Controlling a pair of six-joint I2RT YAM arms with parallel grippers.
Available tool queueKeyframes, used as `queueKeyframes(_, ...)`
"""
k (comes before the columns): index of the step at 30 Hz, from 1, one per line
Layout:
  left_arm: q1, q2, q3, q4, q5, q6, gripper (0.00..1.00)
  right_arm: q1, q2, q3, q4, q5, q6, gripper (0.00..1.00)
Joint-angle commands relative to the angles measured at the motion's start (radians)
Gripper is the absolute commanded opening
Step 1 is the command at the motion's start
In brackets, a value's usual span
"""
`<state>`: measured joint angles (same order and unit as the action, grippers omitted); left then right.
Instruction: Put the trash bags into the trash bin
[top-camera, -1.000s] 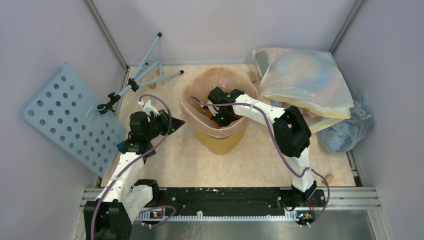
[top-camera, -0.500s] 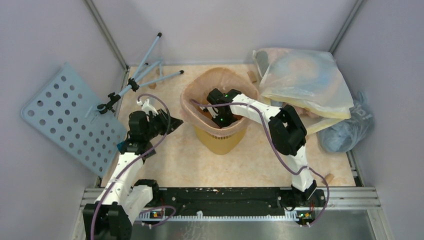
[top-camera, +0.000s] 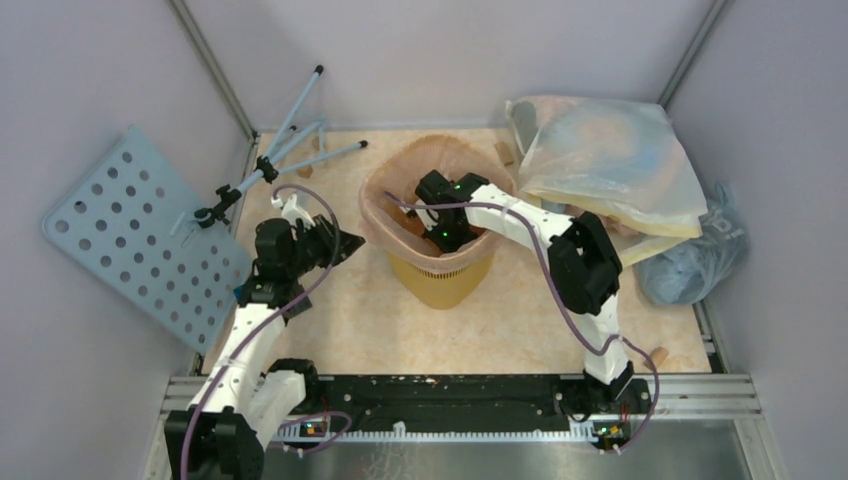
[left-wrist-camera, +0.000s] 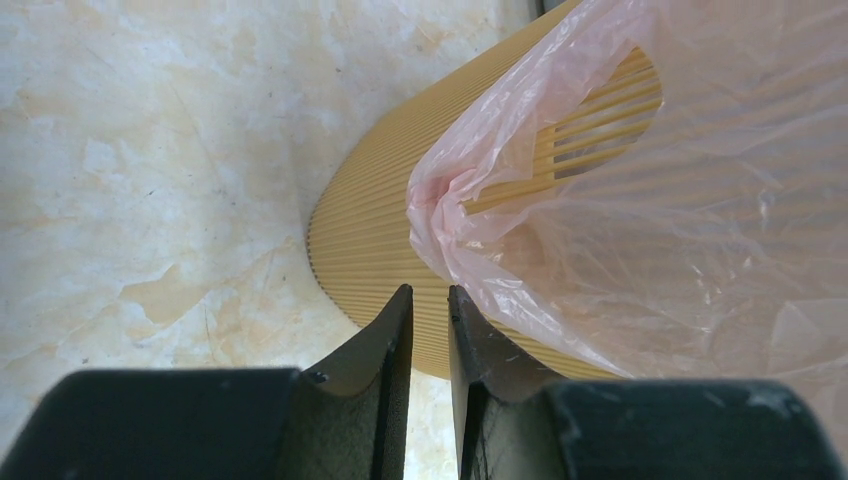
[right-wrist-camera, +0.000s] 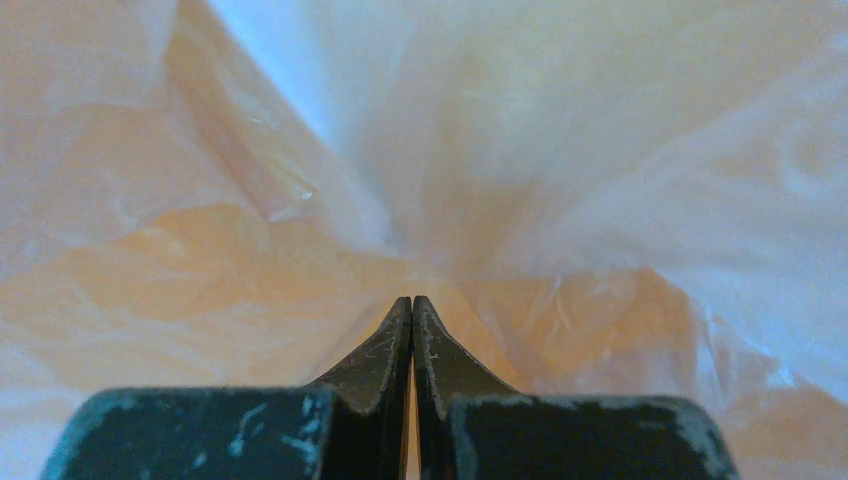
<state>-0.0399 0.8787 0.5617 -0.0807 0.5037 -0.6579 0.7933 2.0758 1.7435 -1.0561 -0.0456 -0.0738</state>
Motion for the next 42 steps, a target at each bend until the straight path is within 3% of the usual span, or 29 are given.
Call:
queueKeyframes(1, 0.008, -0.024, 0.052, 0.008, -0.019, 0.015, 0.25, -0.005, -0.097, 0.012, 0.004, 0.013, 0.013, 0.0)
queueKeyframes(8, 0.008, -0.042, 0.058, -0.012, -0.022, 0.019, 0.25, -0.004, -0.163, -0.024, 0.027, 0.01, 0.035, 0.0)
queueKeyframes(17, 0.008, -0.085, 0.124, -0.117, -0.066, 0.089, 0.25, -0.004, -0.293, 0.091, 0.007, 0.001, 0.061, 0.01)
queueKeyframes(21, 0.007, -0.15, 0.163, -0.188, -0.134, 0.136, 0.26, -0.005, -0.334, 0.176, -0.014, 0.02, 0.065, 0.09)
queueKeyframes(27, 0.007, -0.217, 0.208, -0.221, -0.074, 0.133, 0.39, -0.004, -0.36, 0.34, -0.05, 0.133, 0.065, 0.51)
queueKeyframes(31, 0.008, -0.23, 0.234, -0.248, -0.046, 0.118, 0.53, -0.008, -0.37, 0.444, -0.064, 0.199, 0.057, 0.67)
queueKeyframes(38, 0.008, -0.243, 0.241, -0.265, -0.042, 0.106, 0.56, -0.048, -0.349, 0.571, -0.094, 0.303, 0.033, 0.76)
queueKeyframes(42, 0.008, -0.245, 0.231, -0.261, -0.036, 0.101, 0.56, -0.119, -0.315, 0.586, -0.111, 0.283, 0.035, 0.67)
